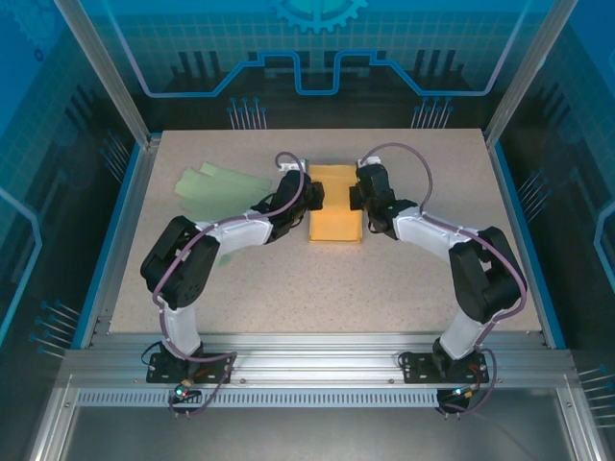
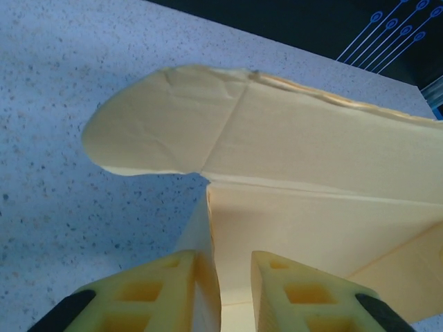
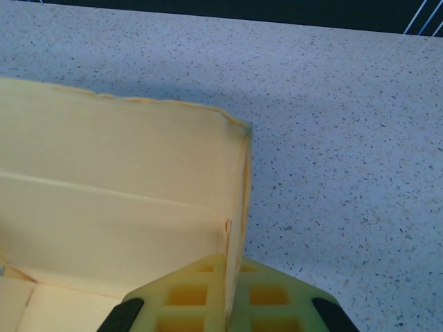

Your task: Fold the paper box

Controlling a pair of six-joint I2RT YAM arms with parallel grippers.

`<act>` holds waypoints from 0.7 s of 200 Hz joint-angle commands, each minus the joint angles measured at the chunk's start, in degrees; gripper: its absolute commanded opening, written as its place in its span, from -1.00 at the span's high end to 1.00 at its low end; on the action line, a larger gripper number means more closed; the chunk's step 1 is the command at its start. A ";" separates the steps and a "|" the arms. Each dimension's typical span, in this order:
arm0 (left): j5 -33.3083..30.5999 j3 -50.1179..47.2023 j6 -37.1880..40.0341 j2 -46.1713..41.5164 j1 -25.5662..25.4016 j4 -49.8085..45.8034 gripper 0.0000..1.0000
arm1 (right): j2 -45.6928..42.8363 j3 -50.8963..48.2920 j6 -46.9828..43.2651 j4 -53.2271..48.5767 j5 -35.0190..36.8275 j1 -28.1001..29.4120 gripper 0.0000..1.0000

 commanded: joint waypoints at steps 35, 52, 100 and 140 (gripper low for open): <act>1.90 -7.06 -4.13 -3.53 -1.95 3.88 0.58 | -2.88 -5.74 1.94 4.64 -1.57 3.02 1.00; 1.99 -8.94 -4.39 -4.50 -2.04 4.60 0.64 | -3.63 -7.38 2.25 5.78 -0.99 3.63 1.00; 3.76 -13.24 -4.59 -6.46 -2.91 6.16 0.68 | -4.95 -9.93 3.54 6.16 -0.30 5.29 1.00; 5.08 -16.43 -4.54 -7.52 -3.40 6.81 0.72 | -6.80 -13.62 4.84 6.41 1.48 8.40 1.00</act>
